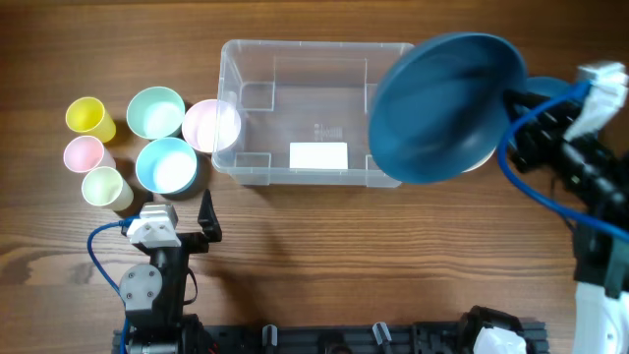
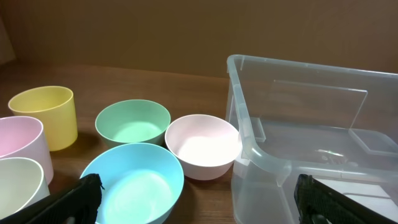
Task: Pack container
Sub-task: 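Lift the teal bowl and lower it into the clear bin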
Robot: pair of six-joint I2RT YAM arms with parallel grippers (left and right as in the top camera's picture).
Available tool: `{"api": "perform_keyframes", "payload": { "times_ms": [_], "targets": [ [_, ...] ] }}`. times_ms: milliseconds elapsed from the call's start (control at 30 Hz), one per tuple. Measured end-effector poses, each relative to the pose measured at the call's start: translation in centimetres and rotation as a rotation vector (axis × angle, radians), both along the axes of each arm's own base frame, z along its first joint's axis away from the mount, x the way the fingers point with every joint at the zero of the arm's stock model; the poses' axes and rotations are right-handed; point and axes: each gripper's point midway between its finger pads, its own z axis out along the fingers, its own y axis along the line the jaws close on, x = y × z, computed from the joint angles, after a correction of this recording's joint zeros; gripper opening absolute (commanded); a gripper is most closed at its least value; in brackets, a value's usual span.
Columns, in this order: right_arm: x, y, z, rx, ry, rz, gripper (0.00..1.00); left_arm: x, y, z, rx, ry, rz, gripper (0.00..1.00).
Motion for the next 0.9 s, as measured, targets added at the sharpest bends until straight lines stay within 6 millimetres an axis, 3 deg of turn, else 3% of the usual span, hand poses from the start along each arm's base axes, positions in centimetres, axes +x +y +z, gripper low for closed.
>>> {"api": "perform_keyframes", "payload": {
  "times_ms": [200, 433, 567, 667, 767, 900],
  "targets": [
    [4.0, 5.2, -4.3, -0.102, 0.139, 0.02, 0.04, 0.0, 0.0, 0.0, 0.0, 0.0, 0.0, 1.0],
    [8.5, 10.3, -9.5, -0.351, 0.279, -0.074, 0.04, 0.0, 0.0, 0.0, 0.0, 0.0, 0.0, 1.0],
    [10.5, 10.5, -13.3, -0.458, 0.349, -0.168, 0.04, 0.0, 0.0, 0.0, 0.0, 0.0, 0.0, 1.0],
    [11.7, 9.9, -17.3, -0.522, 0.429, -0.213, 0.04, 0.0, 0.0, 0.0, 0.0, 0.0, 0.0, 1.0],
    [12.2, 10.0, -20.3, -0.56, 0.489, -0.209, 0.04, 0.0, 0.0, 0.0, 0.0, 0.0, 0.0, 1.0],
    [12.4, 10.1, -22.7, -0.583, 0.539, -0.205, 0.04, 0.0, 0.0, 0.0, 0.0, 0.0, 0.0, 1.0]
  ]
}}
